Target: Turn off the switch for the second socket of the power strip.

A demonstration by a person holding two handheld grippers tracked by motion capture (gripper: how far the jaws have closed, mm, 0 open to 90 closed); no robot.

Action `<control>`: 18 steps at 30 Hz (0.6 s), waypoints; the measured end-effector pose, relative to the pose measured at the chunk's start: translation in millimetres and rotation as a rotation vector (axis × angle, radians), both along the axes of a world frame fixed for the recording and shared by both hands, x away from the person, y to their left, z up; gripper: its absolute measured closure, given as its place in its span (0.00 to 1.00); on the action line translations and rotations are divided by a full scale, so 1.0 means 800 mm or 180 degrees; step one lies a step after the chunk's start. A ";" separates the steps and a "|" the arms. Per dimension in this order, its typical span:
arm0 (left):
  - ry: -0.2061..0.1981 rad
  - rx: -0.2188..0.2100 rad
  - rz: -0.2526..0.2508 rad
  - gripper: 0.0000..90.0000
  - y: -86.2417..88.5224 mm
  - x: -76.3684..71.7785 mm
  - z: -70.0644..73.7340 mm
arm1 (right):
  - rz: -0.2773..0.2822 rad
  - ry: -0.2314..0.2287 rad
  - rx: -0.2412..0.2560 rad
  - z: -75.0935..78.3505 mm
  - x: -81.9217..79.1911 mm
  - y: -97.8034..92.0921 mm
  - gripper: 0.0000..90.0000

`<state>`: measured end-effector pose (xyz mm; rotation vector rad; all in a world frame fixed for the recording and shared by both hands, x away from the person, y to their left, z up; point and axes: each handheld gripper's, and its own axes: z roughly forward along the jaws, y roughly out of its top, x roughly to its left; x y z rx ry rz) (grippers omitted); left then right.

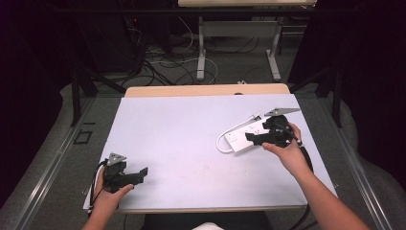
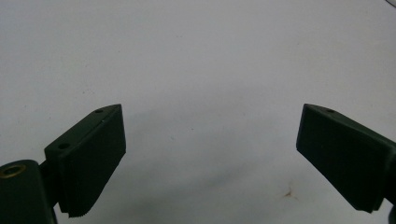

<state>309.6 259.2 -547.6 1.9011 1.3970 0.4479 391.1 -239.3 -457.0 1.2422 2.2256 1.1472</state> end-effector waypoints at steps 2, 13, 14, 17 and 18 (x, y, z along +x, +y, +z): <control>0.0002 0.0002 -0.0003 0.09 0.000 0.000 0.000 | -0.0008 -0.0037 0.0018 0.000 -0.008 -0.001 0.17; -0.0014 0.0024 -0.0019 0.09 0.000 0.000 0.000 | -0.0088 -0.0264 0.0060 -0.004 -0.048 -0.009 0.06; -0.0015 0.0025 -0.0020 0.09 0.000 0.000 0.000 | -0.0120 -0.0296 0.0066 -0.005 -0.051 -0.010 0.05; -0.0018 0.0023 -0.0023 0.09 0.000 0.000 0.001 | -0.0149 -0.0322 0.0115 -0.008 -0.060 -0.015 0.02; -0.0014 0.0025 -0.0018 0.09 0.000 0.000 0.001 | -0.0173 -0.0326 0.0096 -0.009 -0.063 -0.017 0.01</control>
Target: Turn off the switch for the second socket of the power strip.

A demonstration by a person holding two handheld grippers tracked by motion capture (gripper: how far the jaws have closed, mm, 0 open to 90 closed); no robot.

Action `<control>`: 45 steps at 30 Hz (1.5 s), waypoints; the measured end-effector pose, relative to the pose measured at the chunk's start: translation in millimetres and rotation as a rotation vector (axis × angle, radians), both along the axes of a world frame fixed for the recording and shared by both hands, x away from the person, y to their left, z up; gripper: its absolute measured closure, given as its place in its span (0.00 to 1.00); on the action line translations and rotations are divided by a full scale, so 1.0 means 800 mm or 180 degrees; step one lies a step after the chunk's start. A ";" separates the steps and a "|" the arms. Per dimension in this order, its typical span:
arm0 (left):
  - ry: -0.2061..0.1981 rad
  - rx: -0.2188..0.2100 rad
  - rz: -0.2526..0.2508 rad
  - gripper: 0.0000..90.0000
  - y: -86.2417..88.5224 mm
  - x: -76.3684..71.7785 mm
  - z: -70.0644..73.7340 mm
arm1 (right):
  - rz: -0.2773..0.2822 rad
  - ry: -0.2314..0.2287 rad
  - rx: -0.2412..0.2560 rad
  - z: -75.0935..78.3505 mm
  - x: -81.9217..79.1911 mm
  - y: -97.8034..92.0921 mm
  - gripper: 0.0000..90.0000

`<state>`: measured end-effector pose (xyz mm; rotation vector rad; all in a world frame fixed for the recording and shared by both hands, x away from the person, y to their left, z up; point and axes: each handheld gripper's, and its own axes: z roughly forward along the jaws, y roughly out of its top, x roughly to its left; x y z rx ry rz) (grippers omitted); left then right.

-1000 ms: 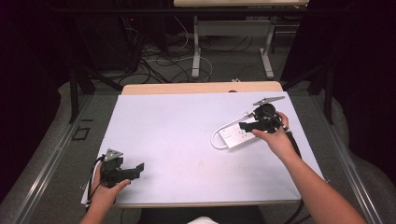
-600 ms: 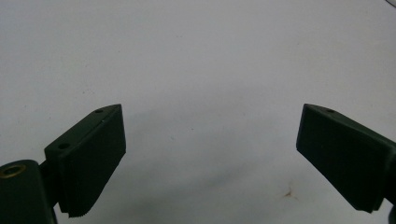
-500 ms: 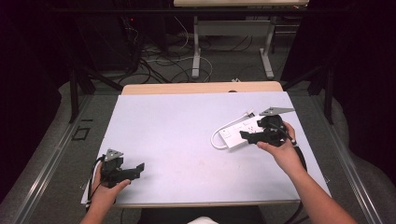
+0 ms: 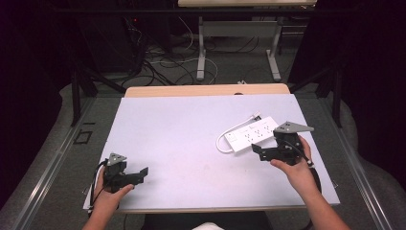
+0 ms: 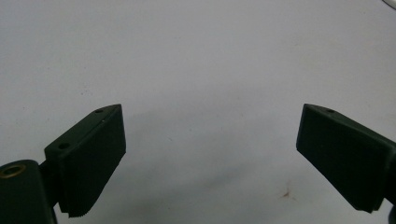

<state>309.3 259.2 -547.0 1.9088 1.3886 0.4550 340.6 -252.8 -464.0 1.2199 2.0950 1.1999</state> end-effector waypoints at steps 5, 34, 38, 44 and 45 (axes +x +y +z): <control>0.0001 -0.0001 0.0001 0.09 0.000 0.000 0.000 | -0.0081 -0.0014 0.0047 -0.009 -0.012 -0.010 0.00; -0.0026 -0.0038 0.0021 0.09 -0.001 0.001 0.001 | -0.0510 0.0004 -0.0031 -0.084 -0.027 -0.058 0.00; -0.0027 -0.0039 0.0016 0.09 -0.001 0.001 0.001 | -0.0539 0.0043 -0.0044 -0.091 -0.023 -0.064 0.00; -0.0023 -0.0032 -0.0010 0.09 -0.001 0.001 0.001 | -0.0646 0.0139 0.0059 -0.100 -0.018 -0.073 0.00; -0.0023 -0.0031 -0.0009 0.09 -0.001 0.001 0.001 | -0.0653 0.0144 0.0055 -0.101 -0.017 -0.074 0.00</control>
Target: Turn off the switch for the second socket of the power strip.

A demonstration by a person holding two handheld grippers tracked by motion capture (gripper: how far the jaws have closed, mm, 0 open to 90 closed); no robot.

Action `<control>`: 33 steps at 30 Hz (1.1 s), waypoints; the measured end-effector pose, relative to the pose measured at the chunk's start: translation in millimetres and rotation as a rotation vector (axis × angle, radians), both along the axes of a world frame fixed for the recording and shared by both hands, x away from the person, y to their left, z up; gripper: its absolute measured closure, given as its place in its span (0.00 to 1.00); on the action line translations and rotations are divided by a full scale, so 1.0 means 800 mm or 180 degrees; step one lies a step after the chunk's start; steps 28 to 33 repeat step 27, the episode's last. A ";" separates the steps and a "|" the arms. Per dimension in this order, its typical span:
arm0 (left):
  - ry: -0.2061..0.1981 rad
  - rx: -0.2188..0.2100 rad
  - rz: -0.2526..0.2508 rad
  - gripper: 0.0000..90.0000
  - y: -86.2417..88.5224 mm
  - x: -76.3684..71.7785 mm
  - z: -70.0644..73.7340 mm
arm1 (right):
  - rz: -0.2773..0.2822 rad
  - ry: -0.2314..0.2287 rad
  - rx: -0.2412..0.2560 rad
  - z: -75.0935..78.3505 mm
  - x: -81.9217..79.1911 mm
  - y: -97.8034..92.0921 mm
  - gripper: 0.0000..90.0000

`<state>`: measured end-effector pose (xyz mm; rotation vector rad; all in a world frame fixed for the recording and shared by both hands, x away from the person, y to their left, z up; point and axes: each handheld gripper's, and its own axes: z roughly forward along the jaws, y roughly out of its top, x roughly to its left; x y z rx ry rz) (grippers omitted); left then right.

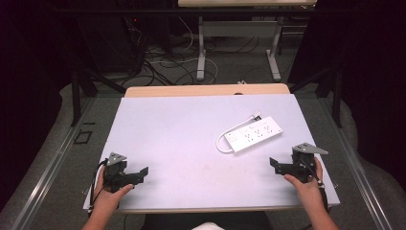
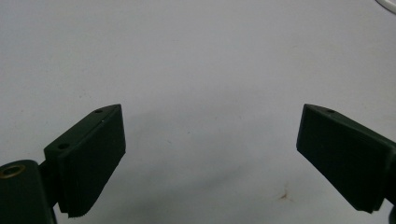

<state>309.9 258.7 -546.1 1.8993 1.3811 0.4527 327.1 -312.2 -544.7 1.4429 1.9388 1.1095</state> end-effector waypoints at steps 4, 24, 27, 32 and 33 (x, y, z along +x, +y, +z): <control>-0.0005 -0.0010 0.0002 0.09 0.000 0.000 0.000 | -0.0040 0.0026 0.0016 -0.003 0.002 -0.003 0.00; -0.0001 0.0017 -0.0015 0.09 0.000 0.001 0.000 | -0.0136 0.0179 0.0110 -0.011 0.004 -0.010 0.02; -0.0002 0.0022 -0.0018 0.09 0.000 0.001 0.000 | -0.0128 0.0168 0.0099 -0.011 0.005 -0.011 0.02; -0.0002 0.0022 -0.0018 0.09 0.000 0.001 0.000 | -0.0128 0.0168 0.0099 -0.011 0.005 -0.011 0.02; -0.0002 0.0022 -0.0018 0.09 0.000 0.001 0.000 | -0.0128 0.0168 0.0099 -0.011 0.005 -0.011 0.02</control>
